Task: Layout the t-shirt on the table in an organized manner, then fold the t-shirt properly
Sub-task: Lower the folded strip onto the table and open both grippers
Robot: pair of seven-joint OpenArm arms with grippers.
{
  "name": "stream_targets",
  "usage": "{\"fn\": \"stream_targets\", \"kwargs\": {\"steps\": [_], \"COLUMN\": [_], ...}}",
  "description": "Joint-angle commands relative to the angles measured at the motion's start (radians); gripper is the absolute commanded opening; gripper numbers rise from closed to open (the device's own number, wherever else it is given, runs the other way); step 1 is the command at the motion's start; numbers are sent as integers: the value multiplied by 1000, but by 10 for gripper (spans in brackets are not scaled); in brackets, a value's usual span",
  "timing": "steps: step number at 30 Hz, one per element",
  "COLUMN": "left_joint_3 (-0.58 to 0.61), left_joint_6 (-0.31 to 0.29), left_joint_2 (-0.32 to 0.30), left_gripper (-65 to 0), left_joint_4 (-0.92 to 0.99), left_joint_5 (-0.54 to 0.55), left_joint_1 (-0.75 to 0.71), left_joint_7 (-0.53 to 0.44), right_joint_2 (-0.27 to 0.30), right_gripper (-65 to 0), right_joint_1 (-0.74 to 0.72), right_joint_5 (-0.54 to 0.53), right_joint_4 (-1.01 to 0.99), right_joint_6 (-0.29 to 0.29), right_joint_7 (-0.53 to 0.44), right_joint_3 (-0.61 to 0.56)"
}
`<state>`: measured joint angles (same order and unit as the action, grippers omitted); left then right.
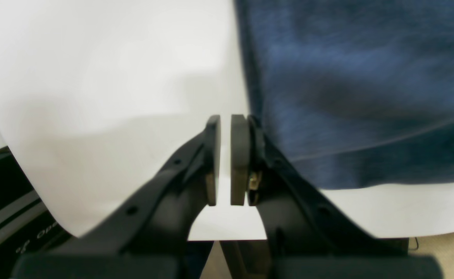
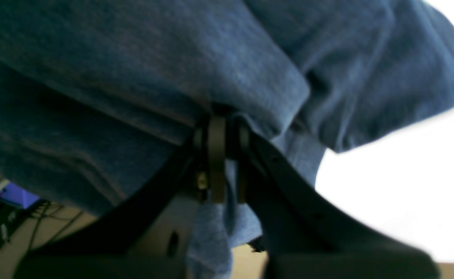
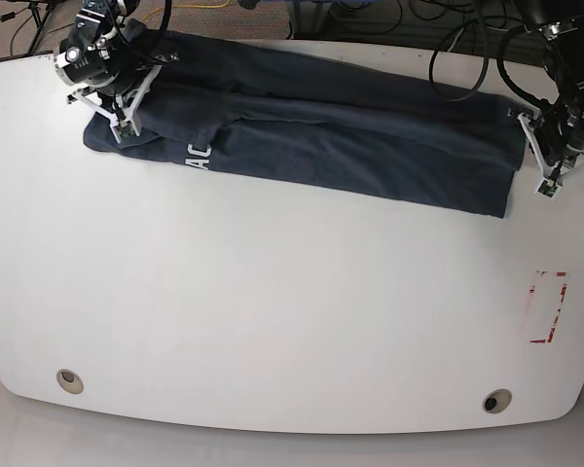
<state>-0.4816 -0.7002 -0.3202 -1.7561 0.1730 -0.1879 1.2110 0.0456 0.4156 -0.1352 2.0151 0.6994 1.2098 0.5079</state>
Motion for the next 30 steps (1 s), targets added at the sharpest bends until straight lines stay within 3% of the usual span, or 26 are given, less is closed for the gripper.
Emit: {"fn": "stream_targets", "kwargs": {"steps": [1,5,7,9,13,18,25,30], "left_joint_3": [-2,-4,-6,-7,-9,-6,-6,-1], "left_joint_6": [2,2,2,2,2,2,2,2], "left_joint_2": [-17,-17,-15,-13,-13,-10,-9,-1], "left_gripper": [-549,-421,-363,-318,-306,-303,-303,-304], "left_joint_4": [23,54,49,41,5,-104,-170,-164], "left_joint_5": [-5,-5,-3,-2,0,1,41,63], "left_joint_1": [9,11,11,11,14,14,31,58], "left_joint_7": [-6,-6,-6,-6,-6,-3,-1,-1], "right_joint_2": [10,10,12,12,12,32,92,106], "right_gripper": [-488,-306,-238,-211,-230,-273,-276,-279], "right_joint_1": [-4,-11,-16,-17,-30,-47,-57,-67], "right_joint_5": [-1,-2,-2,-4,-21,-194,-416,-447], "right_joint_4": [19,19,20,23,23,23,19,16], "right_joint_6": [-1,-1,-1,-1,-1,-1,-1,-1], "right_joint_7": [-3,-8,-8,-8,-11,-17,-17,-17], "right_joint_3": [7,10,10,10,11,54,80,80]}}
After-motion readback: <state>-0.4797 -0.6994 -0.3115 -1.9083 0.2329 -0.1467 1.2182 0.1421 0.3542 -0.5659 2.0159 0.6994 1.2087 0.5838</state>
